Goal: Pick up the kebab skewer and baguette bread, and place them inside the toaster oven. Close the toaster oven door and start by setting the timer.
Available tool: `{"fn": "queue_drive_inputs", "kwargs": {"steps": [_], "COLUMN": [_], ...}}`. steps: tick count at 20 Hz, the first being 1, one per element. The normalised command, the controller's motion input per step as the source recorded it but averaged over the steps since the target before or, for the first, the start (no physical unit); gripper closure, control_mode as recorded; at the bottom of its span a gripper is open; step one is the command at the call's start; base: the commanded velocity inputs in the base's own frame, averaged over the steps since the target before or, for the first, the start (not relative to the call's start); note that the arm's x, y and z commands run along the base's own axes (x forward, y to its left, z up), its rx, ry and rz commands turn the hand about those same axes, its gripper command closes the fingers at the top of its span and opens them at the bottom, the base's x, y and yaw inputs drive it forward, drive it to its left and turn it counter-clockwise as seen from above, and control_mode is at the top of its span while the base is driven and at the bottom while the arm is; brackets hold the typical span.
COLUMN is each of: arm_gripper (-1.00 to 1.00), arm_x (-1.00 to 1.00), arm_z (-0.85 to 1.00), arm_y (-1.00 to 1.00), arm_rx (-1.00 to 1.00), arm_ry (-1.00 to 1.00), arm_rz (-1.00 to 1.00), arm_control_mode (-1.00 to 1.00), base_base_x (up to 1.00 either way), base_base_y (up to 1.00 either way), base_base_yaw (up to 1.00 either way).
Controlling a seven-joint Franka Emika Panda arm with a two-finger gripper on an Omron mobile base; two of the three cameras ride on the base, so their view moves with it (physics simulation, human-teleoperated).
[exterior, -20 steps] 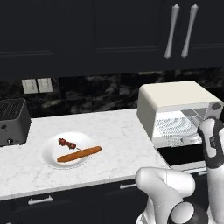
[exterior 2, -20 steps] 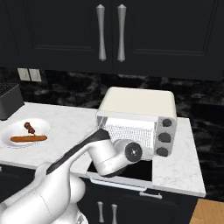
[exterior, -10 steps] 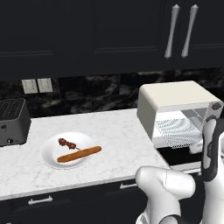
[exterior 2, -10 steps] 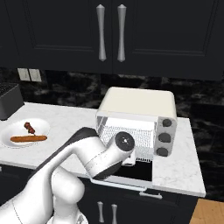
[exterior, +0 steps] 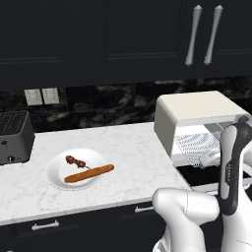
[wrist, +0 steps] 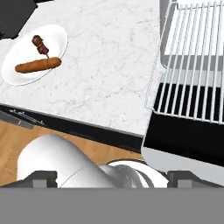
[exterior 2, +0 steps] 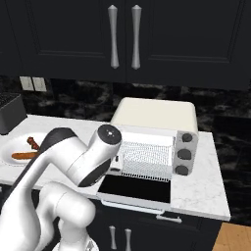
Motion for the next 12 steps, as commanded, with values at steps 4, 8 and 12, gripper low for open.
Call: {"fn": "queue_drive_inputs", "kwargs": {"steps": [4,8,12], "arm_gripper": [-1.0,-1.0,-1.0], "arm_x": [0.49,0.3,0.19], "arm_z": [0.05,0.03,-0.01], "arm_y": [1.0,1.0,1.0], "arm_rx": [0.0,0.0,0.0], "arm_ry": [0.0,0.02,0.0], "arm_rz": [0.15,0.19,0.12], "arm_control_mode": [-1.0,-1.0,-1.0], "base_base_x": [0.0,0.0,0.0], "base_base_y": [0.0,0.0,0.0], "base_base_yaw": [0.0,0.0,0.0]}}
